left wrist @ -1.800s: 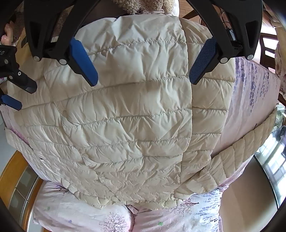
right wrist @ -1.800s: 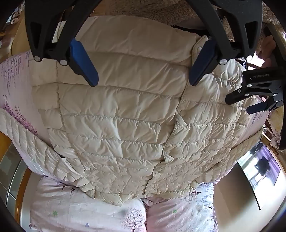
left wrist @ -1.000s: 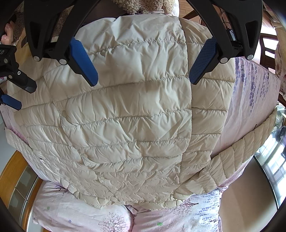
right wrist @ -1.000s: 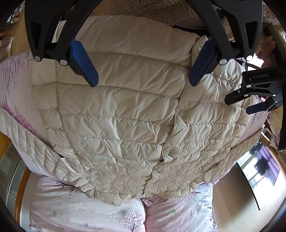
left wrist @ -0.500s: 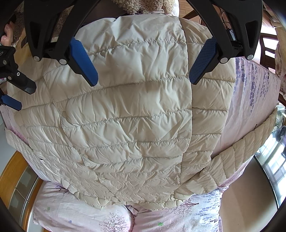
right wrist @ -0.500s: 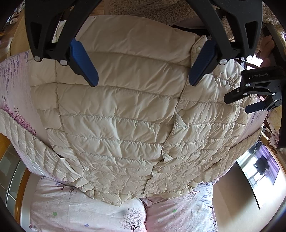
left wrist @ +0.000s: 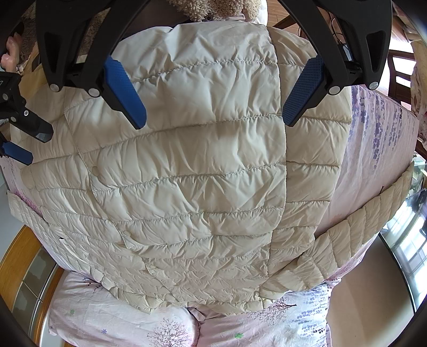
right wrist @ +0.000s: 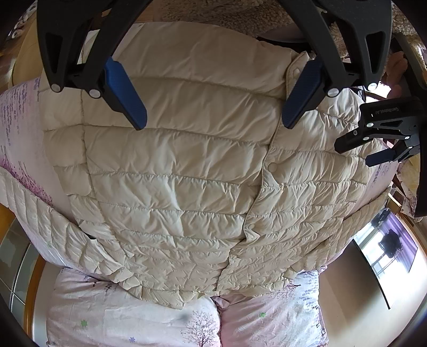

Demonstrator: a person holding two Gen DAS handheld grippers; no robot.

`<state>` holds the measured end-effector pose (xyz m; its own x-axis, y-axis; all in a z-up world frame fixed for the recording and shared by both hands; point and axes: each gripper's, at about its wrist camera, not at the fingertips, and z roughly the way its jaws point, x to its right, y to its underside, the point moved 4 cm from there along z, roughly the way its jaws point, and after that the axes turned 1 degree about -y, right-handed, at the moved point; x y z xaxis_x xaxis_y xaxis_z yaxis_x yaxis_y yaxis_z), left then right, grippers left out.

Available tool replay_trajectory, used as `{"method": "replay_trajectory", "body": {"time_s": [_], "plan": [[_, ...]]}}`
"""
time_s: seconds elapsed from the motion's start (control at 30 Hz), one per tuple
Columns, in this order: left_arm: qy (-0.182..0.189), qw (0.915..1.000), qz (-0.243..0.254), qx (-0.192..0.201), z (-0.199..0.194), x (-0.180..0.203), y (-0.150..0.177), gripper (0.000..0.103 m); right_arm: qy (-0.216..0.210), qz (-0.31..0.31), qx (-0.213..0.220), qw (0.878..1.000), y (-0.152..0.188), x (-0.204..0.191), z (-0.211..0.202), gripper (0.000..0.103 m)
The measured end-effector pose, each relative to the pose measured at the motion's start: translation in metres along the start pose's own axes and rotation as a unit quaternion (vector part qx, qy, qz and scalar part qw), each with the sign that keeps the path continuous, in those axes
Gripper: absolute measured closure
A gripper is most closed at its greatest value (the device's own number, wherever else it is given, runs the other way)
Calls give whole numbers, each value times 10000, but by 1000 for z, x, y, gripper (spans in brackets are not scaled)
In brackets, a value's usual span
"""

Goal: Fold large clothes

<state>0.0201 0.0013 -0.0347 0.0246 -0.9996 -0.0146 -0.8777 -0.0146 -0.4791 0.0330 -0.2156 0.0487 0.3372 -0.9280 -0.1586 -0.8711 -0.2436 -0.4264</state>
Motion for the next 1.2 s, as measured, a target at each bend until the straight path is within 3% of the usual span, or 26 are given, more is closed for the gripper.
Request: {"method": "replay_trajectory", "body": {"time_s": [1.2], "plan": [[4,10000,-1,-9,2,0,1,1,-55,41,31,10000,-2,1,1,2]]}}
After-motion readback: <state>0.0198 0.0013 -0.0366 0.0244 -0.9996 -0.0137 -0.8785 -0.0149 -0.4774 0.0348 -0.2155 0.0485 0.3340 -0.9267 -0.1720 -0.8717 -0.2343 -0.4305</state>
